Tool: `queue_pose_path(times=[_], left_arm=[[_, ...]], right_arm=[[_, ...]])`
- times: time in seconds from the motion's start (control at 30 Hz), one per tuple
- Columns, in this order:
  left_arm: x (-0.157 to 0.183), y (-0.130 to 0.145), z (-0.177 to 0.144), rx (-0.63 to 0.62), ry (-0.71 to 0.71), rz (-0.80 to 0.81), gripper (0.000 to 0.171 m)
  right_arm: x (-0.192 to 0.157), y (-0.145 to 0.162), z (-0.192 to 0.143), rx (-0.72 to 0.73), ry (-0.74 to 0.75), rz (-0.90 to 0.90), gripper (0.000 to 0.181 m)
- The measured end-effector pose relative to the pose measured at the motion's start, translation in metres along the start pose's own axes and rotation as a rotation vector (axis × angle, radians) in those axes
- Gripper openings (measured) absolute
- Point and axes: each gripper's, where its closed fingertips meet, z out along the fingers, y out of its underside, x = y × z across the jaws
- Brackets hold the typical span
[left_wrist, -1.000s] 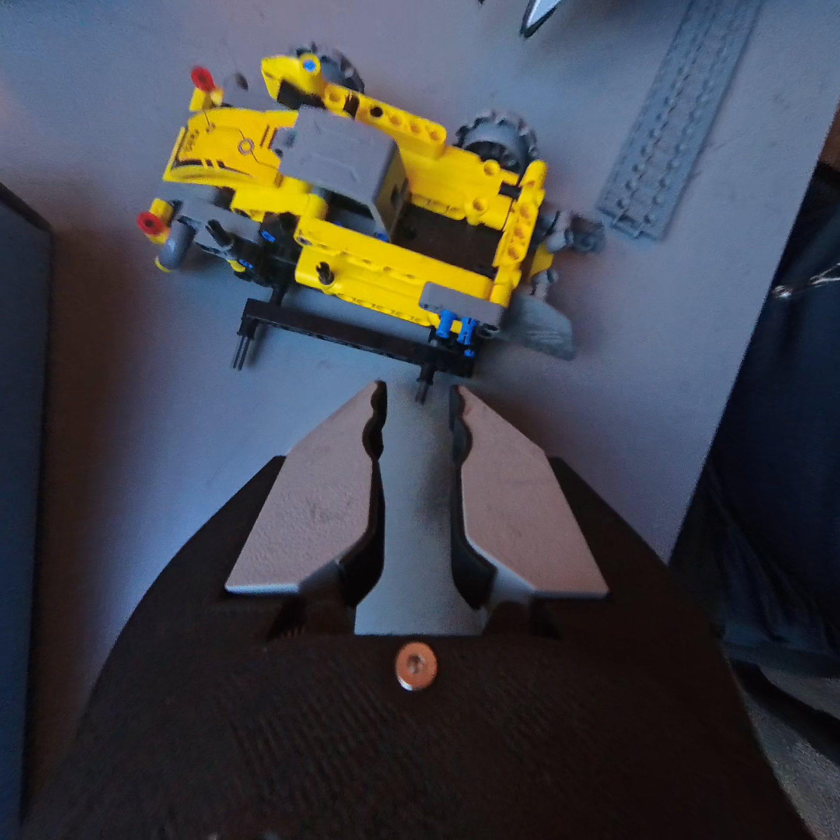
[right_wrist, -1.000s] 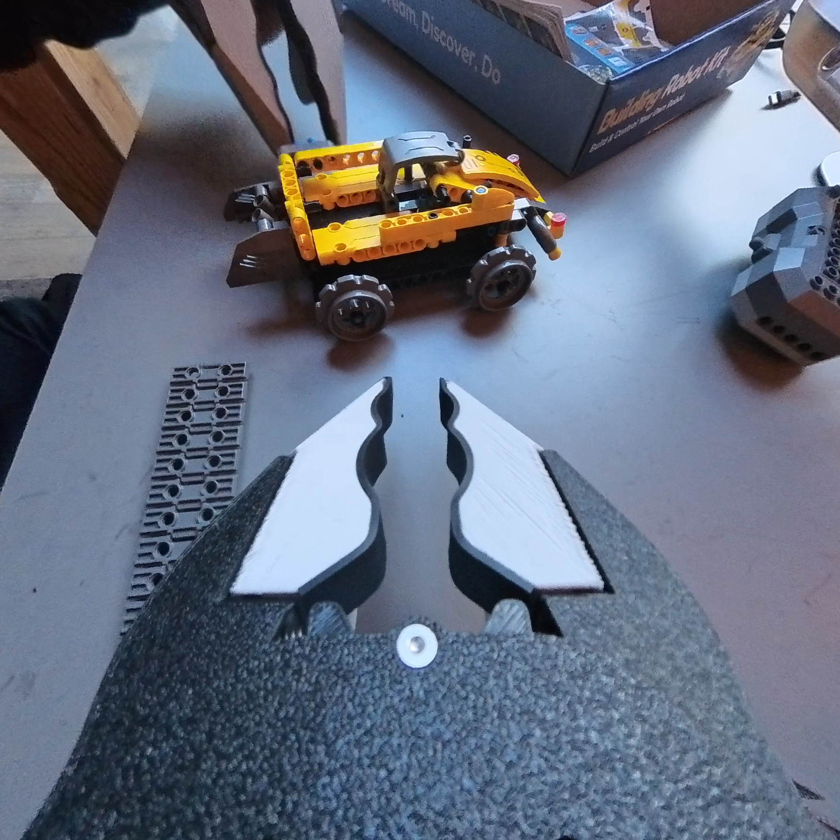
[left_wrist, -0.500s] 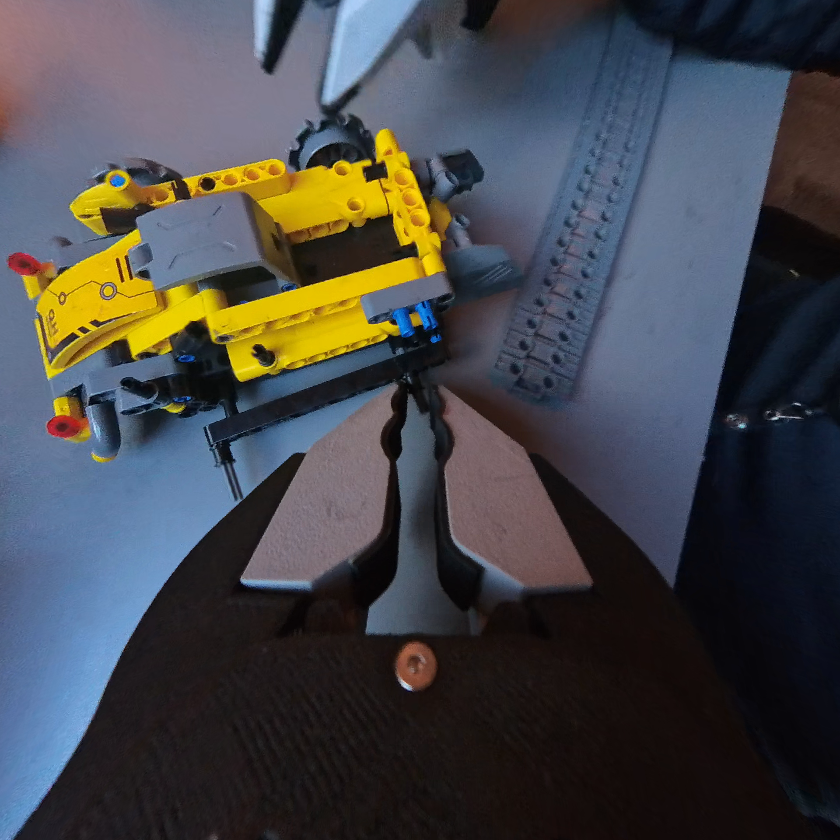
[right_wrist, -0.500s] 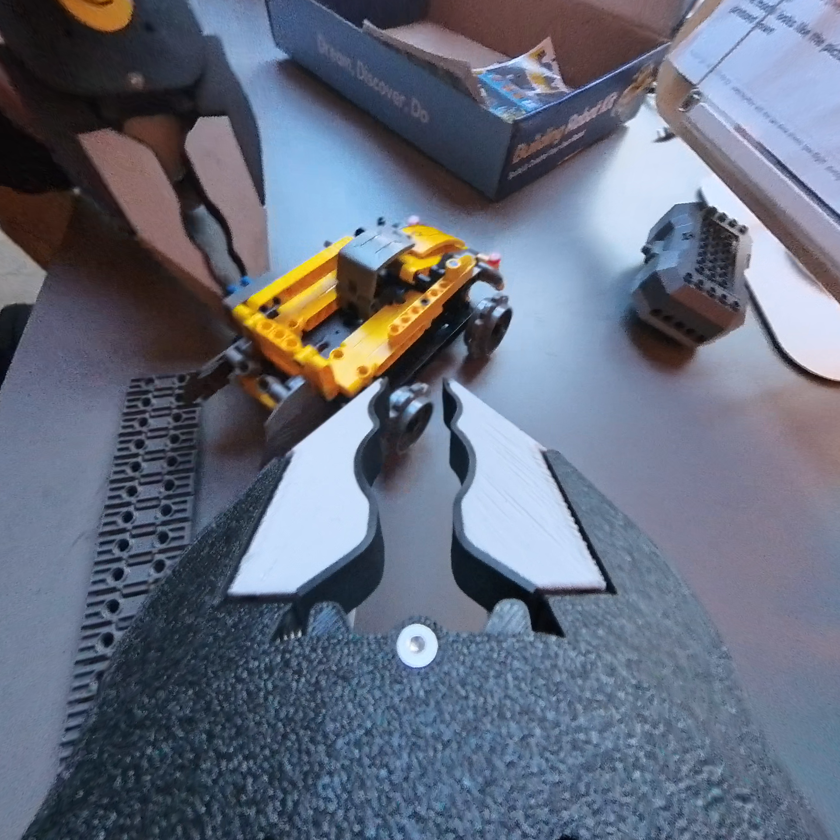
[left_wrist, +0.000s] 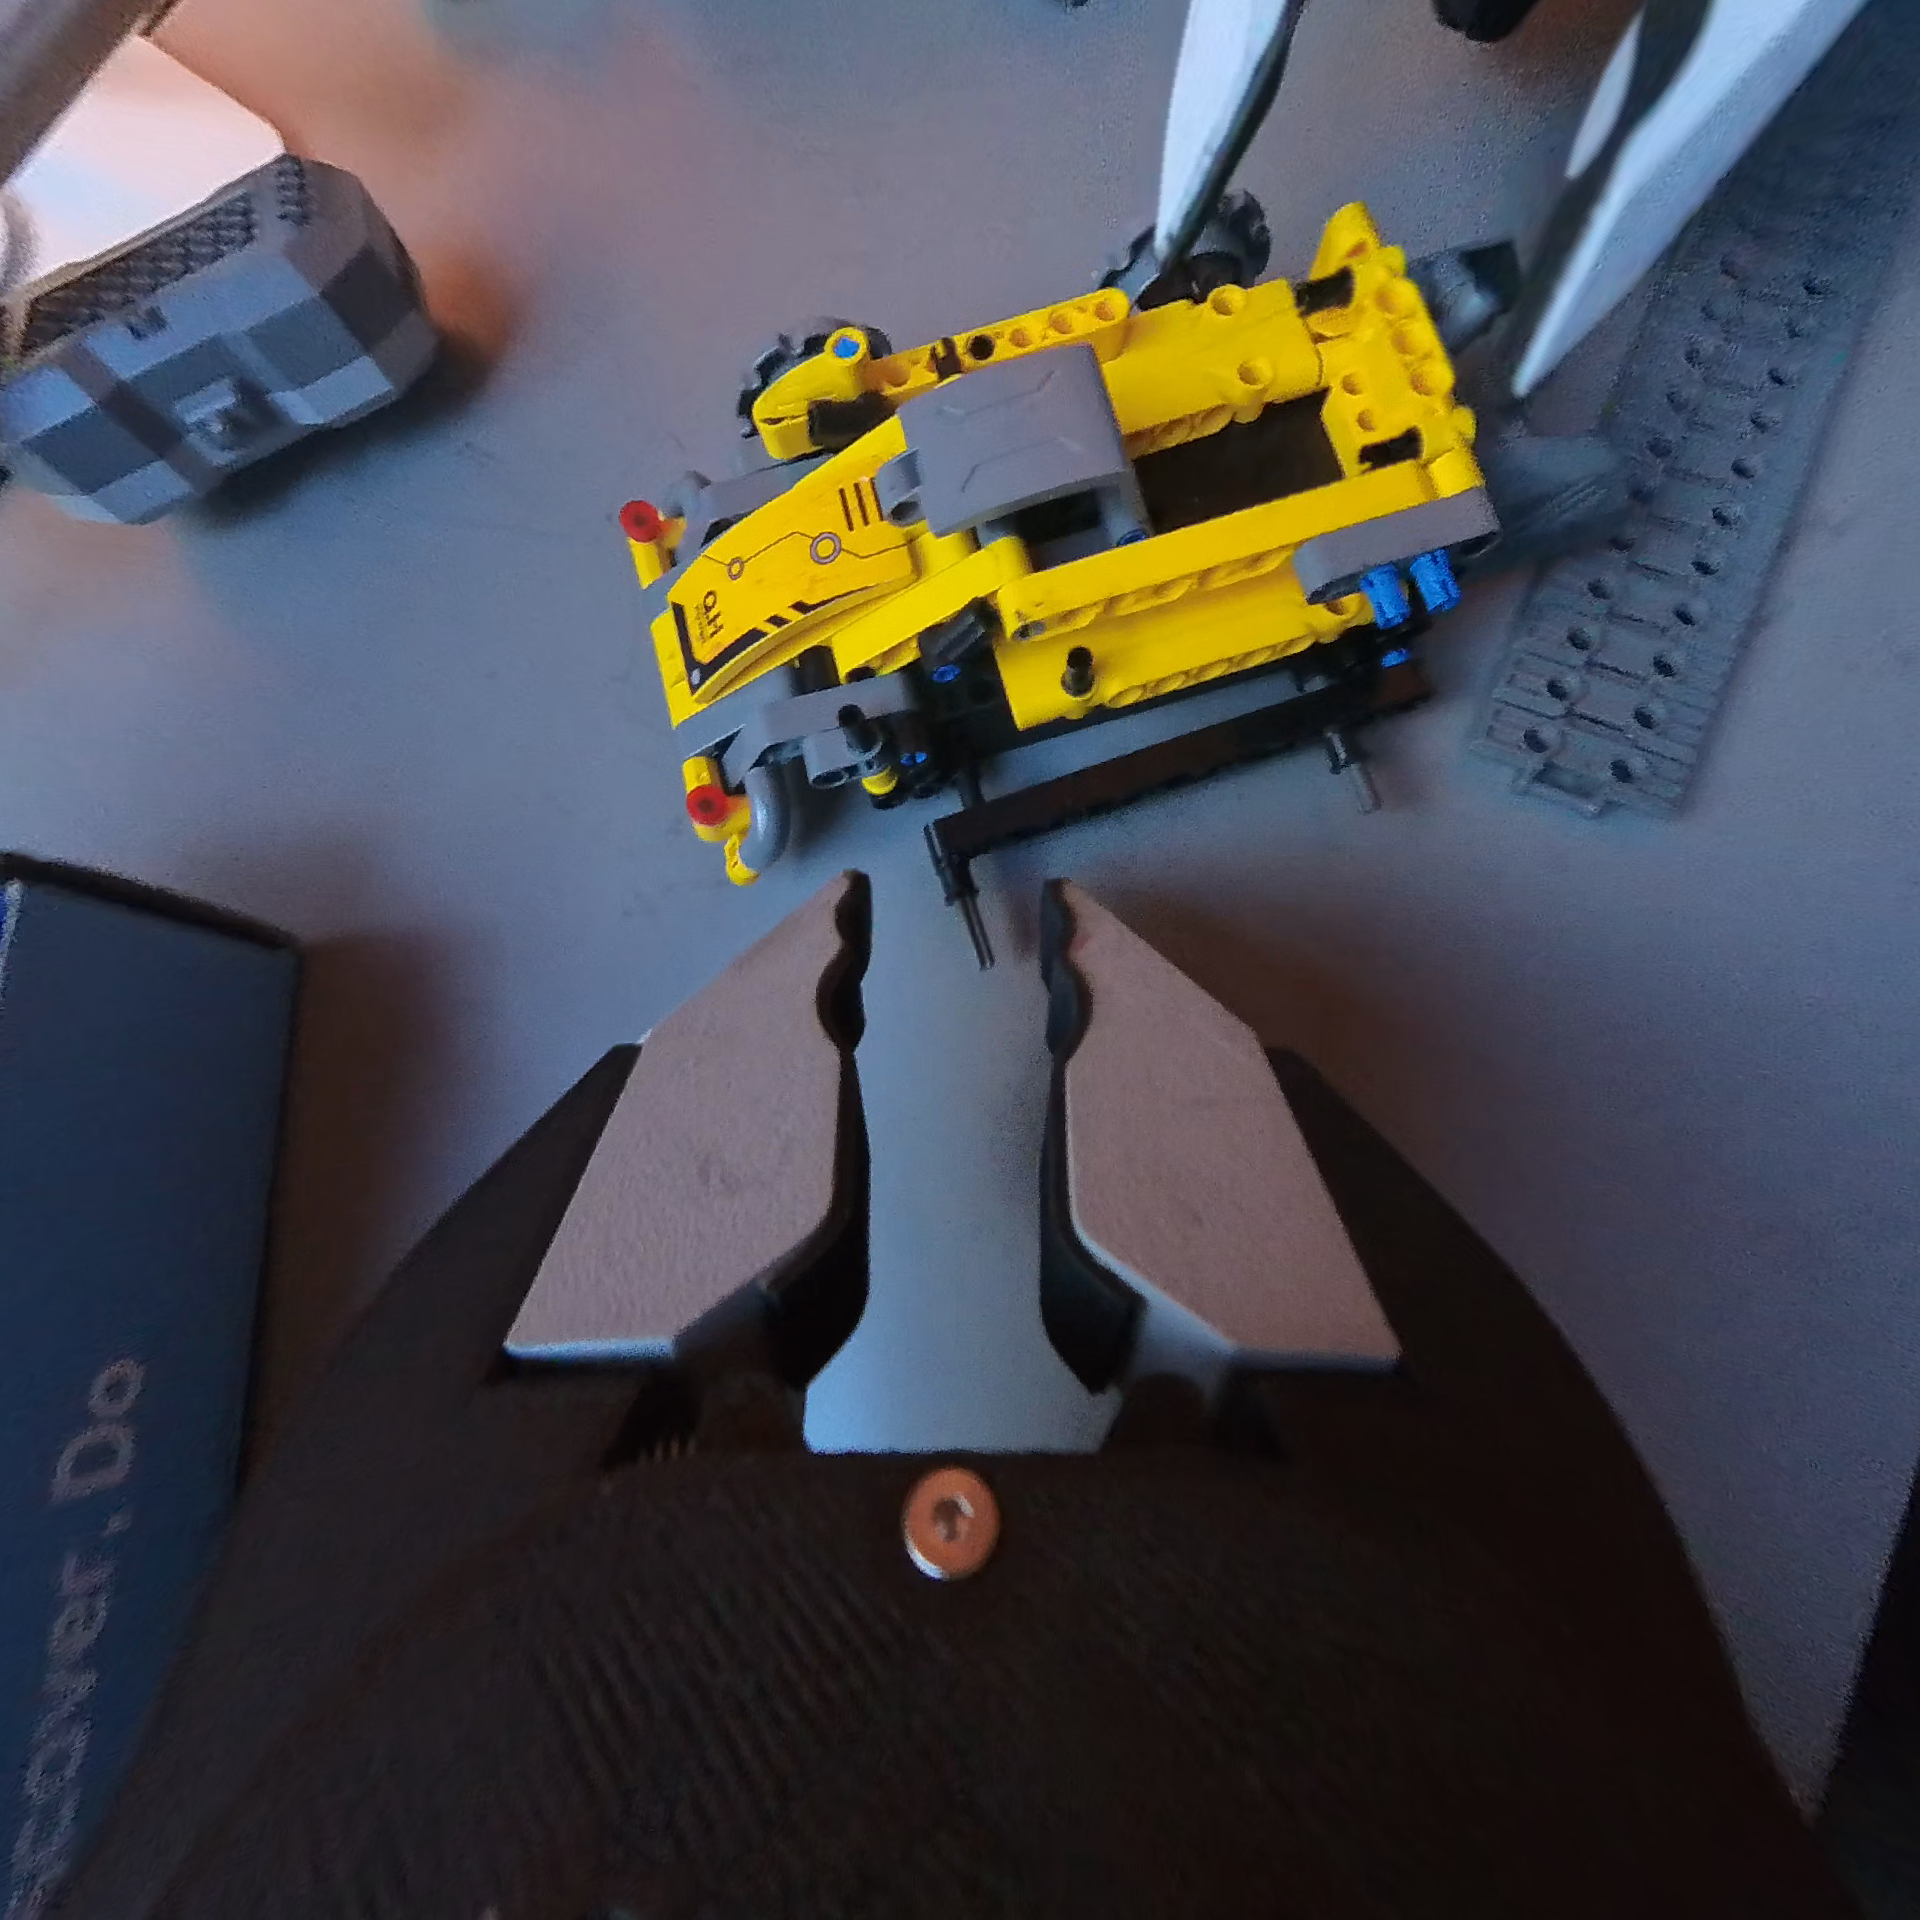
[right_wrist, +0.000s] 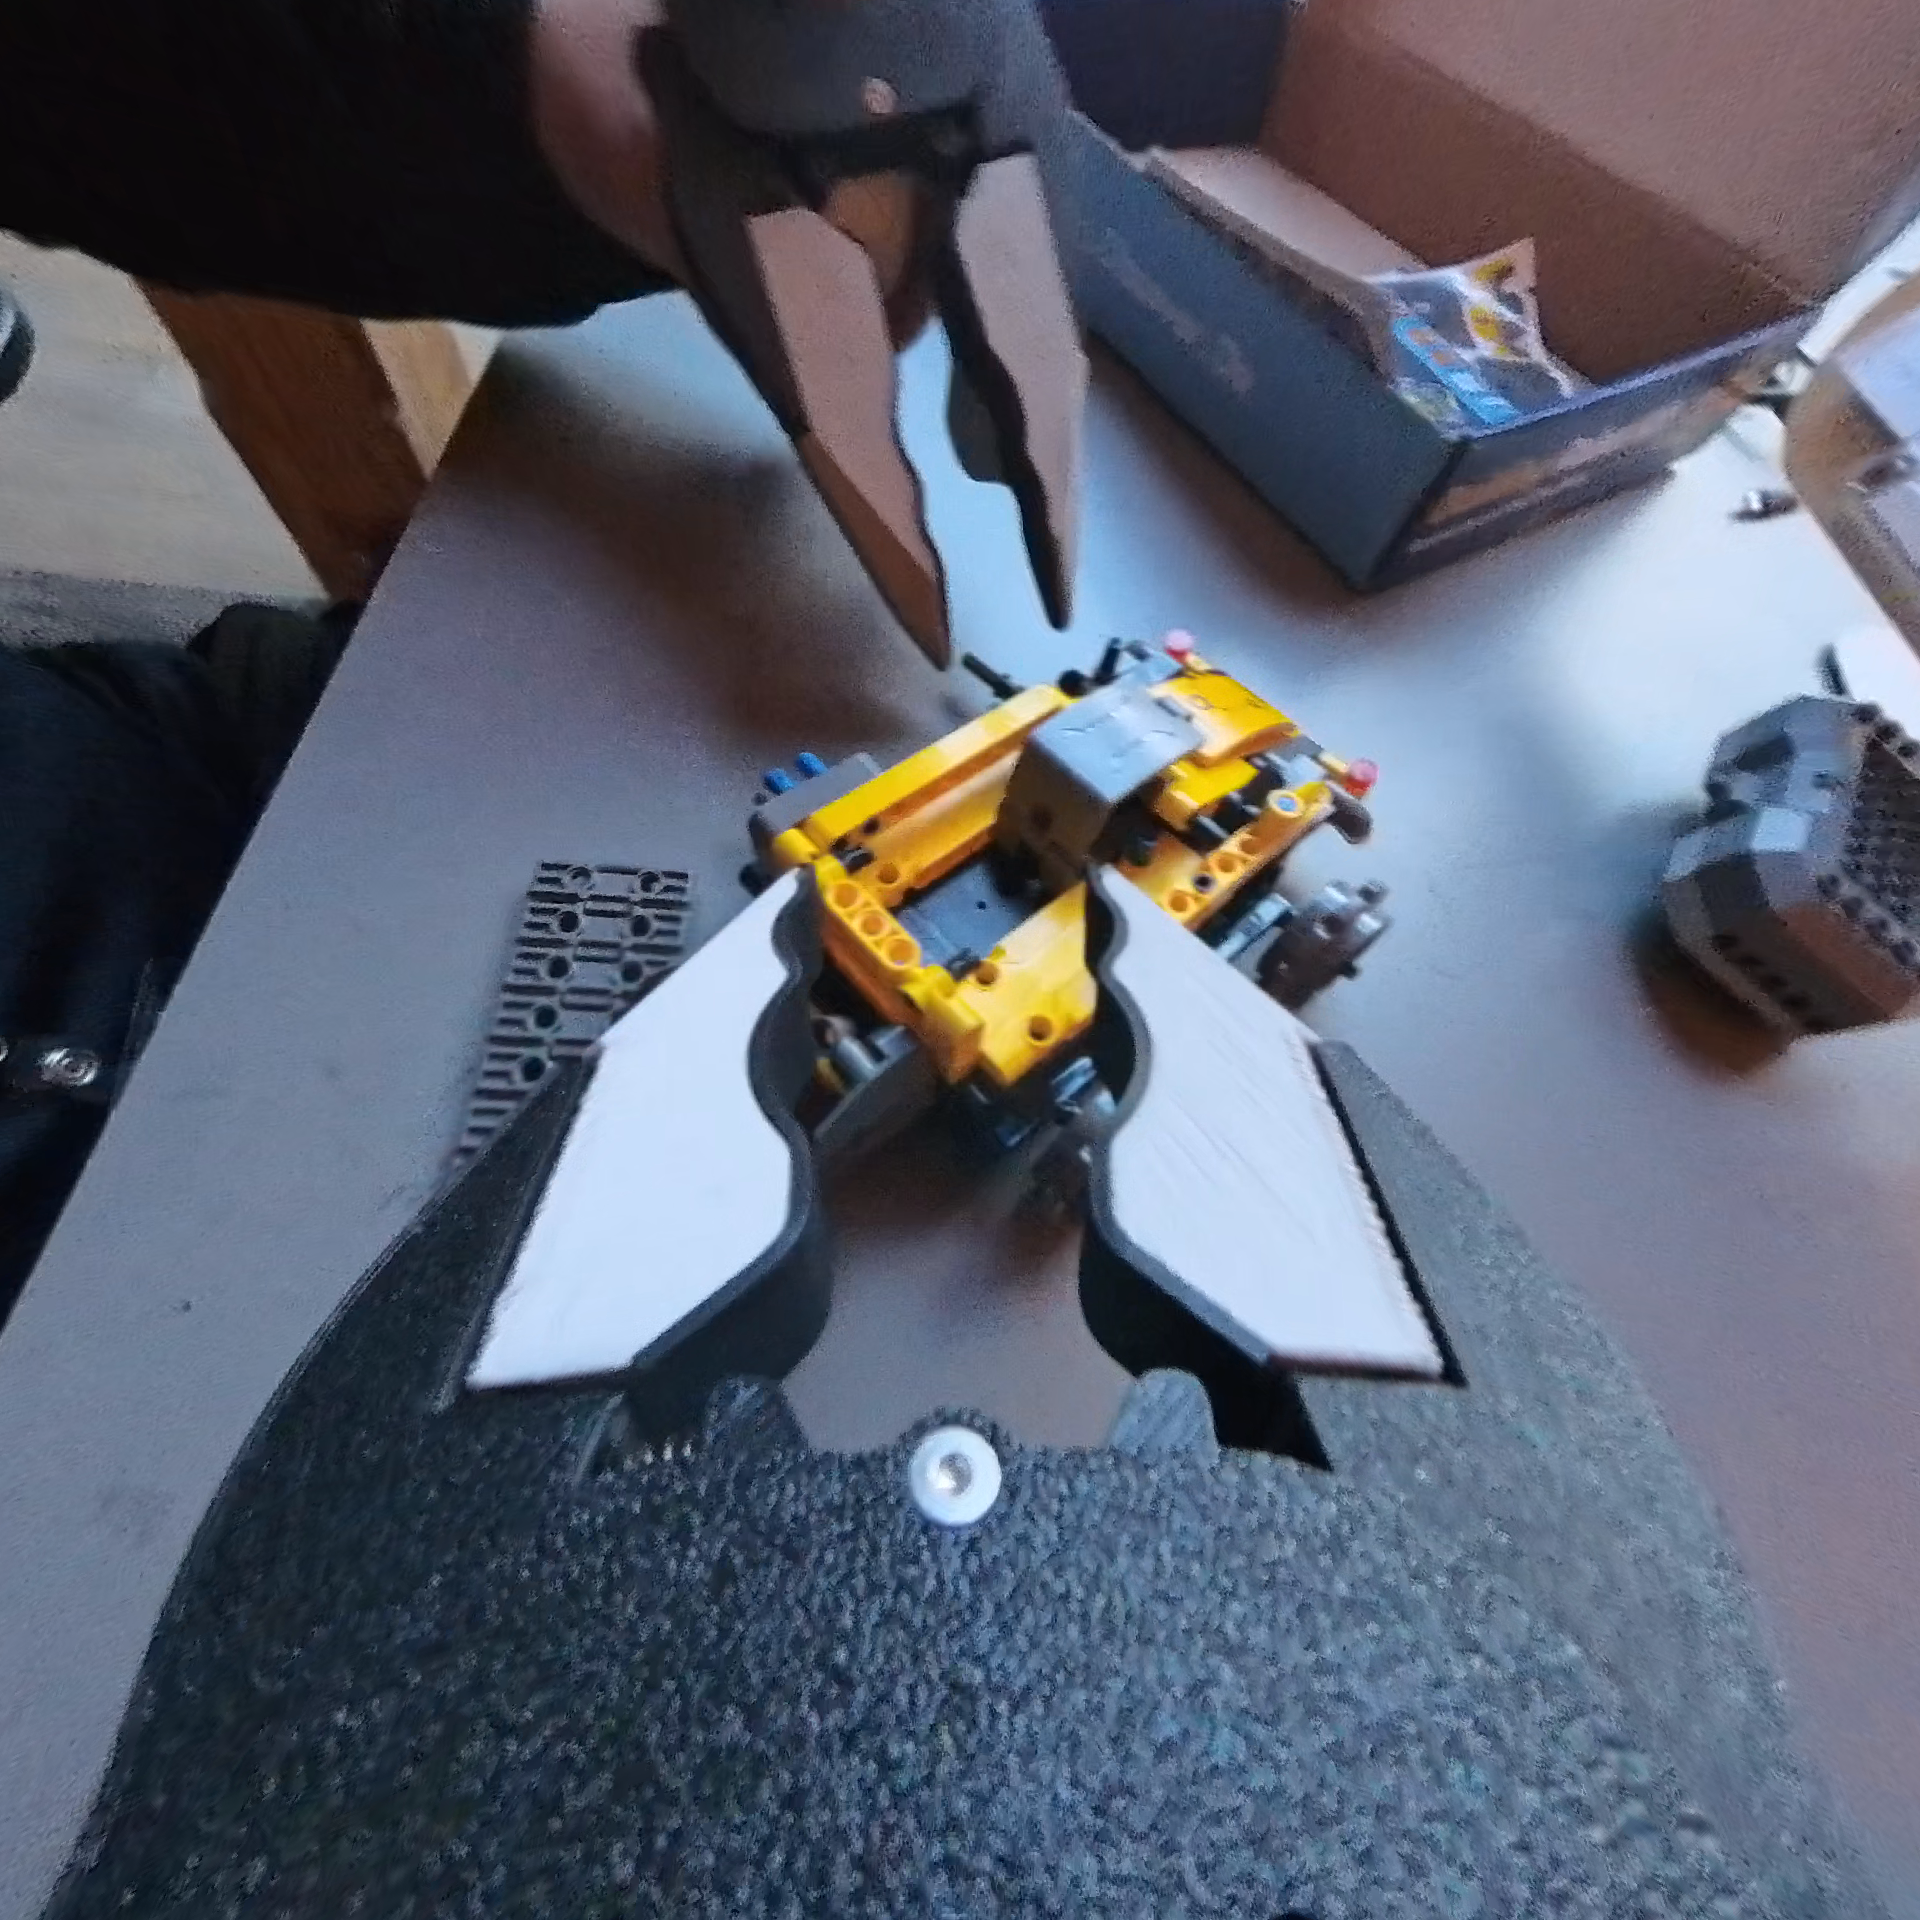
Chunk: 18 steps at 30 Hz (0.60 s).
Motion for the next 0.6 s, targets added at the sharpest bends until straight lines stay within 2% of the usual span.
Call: queue_pose_path(times=[0.1,0.17,0.27,0.3,0.33,0.4,0.6], left_arm=[[0.001,0.004,0.013,-0.039,0.018,0.012,0.031],[0.006,0.004,0.016,-0.053,0.054,-0.002,0.018],[0.010,0.005,0.017,-0.082,0.036,0.004,0.023],[0.015,0.004,0.016,-0.085,0.055,0.012,0.025],[0.024,0.003,0.015,-0.077,0.096,0.012,0.026],[0.039,-0.002,0.013,-0.040,0.166,-0.002,0.025],[0.029,-0.009,-0.002,0.005,0.090,0.003,0.021]], right_arm=[[0.000,0.004,0.002,-0.039,0.022,-0.042,0.051],[0.008,0.008,-0.001,-0.053,0.049,-0.026,0.055],[0.036,0.019,-0.013,-0.088,0.154,0.027,0.064],[0.050,0.024,-0.020,-0.105,0.218,0.038,0.062],[0.062,0.029,-0.027,-0.117,0.273,0.040,0.052],[0.071,0.031,-0.036,-0.100,0.301,0.065,0.047],[0.070,0.013,-0.044,-0.008,0.300,0.086,0.034]])
